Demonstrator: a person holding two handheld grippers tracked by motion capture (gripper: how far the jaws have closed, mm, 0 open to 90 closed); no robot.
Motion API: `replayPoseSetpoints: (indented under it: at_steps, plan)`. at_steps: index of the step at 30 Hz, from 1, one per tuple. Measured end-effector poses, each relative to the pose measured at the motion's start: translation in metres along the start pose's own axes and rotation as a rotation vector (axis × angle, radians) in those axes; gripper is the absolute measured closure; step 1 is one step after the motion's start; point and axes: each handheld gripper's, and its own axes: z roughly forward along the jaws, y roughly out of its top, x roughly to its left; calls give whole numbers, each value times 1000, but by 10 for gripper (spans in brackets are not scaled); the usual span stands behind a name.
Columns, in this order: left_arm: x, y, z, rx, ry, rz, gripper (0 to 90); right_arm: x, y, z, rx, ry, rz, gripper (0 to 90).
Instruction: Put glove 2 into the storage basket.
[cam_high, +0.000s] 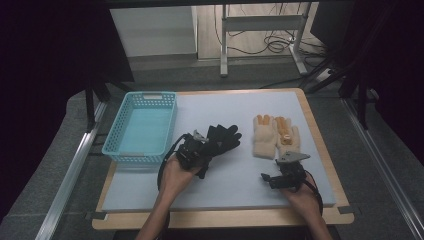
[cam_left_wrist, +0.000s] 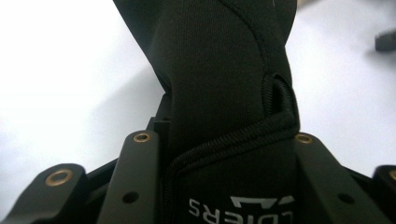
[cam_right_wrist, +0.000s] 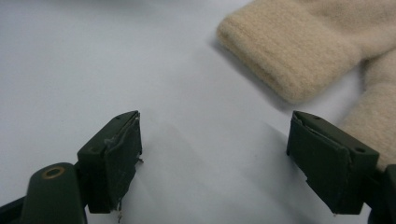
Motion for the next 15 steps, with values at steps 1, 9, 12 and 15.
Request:
replayPoseSetpoints:
  at_steps: [1, 9, 12, 15]
  plan:
    - [3, 3, -3, -2, 11, -5, 621, 0, 0, 0, 1, 0, 1, 177]
    - [39, 16, -29, -12, 76, -59, 616, 0, 0, 0, 0, 0, 1, 177]
    - [56, 17, -39, -15, 107, -83, 613, 0, 0, 0, 0, 0, 2, 177]
    - [72, 16, -47, -16, 139, -109, 606, 0, 0, 0, 0, 0, 1, 177]
